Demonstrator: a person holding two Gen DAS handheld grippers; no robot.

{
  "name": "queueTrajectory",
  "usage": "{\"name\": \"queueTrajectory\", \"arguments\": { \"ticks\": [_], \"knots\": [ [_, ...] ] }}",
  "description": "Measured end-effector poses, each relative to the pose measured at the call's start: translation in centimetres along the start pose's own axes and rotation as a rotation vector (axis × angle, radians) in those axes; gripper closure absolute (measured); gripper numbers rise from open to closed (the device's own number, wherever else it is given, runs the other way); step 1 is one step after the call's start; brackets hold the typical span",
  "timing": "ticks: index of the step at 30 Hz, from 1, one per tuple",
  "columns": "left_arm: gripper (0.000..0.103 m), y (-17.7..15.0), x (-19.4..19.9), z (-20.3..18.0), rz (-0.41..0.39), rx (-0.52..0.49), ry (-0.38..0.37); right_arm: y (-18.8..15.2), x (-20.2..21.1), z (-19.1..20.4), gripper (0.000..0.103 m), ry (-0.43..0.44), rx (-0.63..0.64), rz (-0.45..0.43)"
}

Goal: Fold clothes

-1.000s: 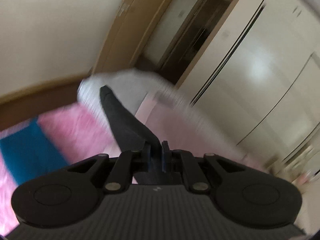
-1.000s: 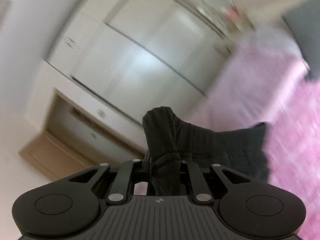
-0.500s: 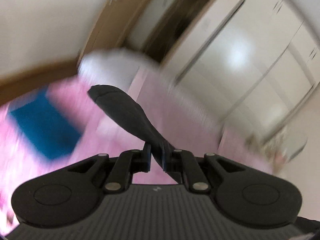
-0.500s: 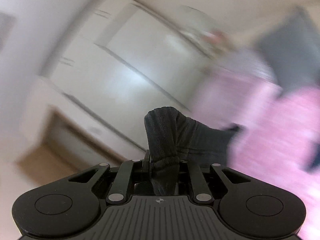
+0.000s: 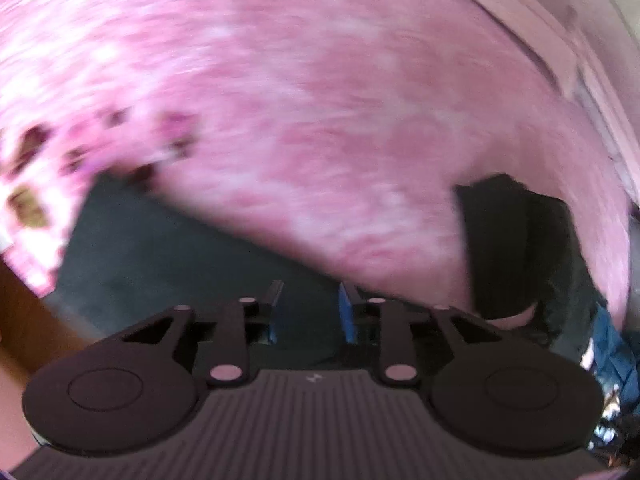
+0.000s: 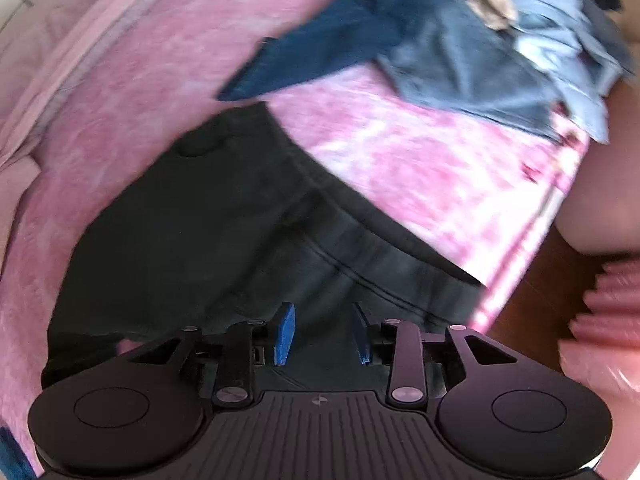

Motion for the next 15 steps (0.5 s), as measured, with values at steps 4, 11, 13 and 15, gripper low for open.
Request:
{"name": "queueTrajectory", "arguments": {
  "ticks": [4,11,13,15],
  "knots": [
    [0.064,-0.4,-5.0,-5.8,0.035,-0.043,-0.153,1.1,-1.5,2.0,0.065,0.047,0.022,-0.015],
    [0.060,-1.3,-13.4,-12.0,0.091,0.026,-0.299,1.1,-3.6,1.5,0.064,0.048,0.003,0.017],
    [0.061,-1.3,-15.2,-13.0,0.074,0.029,-0.276,1.2,-4.2,0.9,0.064,0.037,-0.010,0.028],
    [0.088,-0.9,-15.7,-14.0,0.053,0.023,-0.268,1.2,-4.6,0.2,0.064,0.027,-0.033,0.038]
  ]
}}
Point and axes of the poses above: each gripper's, at about its wrist camera, not at the fingertips, and x roughly against the way its jaws point, z to its left, y to its top, the point moved 7 cm from there along -x, roughly the way its jaws point, and after that the axes turned 10 degrees about x, right-handed, at the moved point
